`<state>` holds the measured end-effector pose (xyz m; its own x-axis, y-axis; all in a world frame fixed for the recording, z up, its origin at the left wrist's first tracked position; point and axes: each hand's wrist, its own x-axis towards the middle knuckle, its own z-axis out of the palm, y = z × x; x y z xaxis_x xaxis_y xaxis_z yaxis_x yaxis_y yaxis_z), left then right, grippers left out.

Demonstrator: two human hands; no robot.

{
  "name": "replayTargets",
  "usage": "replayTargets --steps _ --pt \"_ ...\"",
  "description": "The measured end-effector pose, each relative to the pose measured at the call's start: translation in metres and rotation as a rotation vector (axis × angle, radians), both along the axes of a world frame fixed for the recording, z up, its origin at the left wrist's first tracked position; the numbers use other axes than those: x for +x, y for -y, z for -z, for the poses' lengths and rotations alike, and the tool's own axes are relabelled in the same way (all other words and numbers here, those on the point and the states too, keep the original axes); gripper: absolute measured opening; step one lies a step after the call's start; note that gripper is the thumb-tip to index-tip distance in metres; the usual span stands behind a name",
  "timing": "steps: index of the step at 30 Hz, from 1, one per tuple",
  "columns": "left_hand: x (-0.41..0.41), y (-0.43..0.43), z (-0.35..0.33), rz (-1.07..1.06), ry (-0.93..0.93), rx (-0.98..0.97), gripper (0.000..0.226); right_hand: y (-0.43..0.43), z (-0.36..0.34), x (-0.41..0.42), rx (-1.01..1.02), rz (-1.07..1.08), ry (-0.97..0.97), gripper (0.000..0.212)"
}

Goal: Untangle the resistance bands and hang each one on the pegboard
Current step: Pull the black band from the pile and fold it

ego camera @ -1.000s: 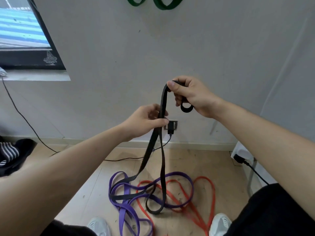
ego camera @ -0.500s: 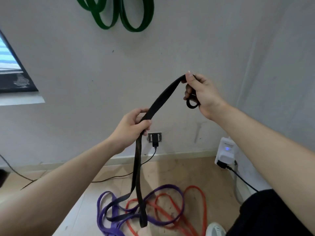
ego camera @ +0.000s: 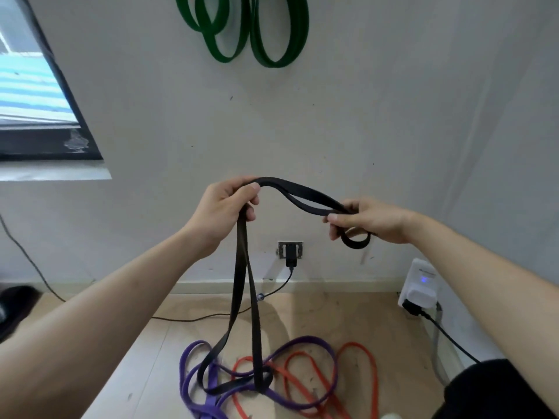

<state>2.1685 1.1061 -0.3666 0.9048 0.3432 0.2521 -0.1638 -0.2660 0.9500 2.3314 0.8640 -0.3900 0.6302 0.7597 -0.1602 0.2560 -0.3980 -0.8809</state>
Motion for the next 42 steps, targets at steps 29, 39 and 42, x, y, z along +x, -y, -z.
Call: replayTargets --steps 29,39,42 --pt "-0.013 -0.005 0.001 0.053 -0.027 0.13 0.016 -0.06 -0.016 -0.054 0.265 -0.142 -0.01 0.028" --pt "-0.013 -0.025 0.003 -0.113 0.001 0.048 0.018 -0.034 0.019 -0.029 -0.233 -0.299 -0.14 0.009" --pt "-0.012 -0.027 0.002 -0.133 0.018 0.026 0.016 -0.037 0.027 -0.03 -0.289 -0.326 -0.172 0.01"
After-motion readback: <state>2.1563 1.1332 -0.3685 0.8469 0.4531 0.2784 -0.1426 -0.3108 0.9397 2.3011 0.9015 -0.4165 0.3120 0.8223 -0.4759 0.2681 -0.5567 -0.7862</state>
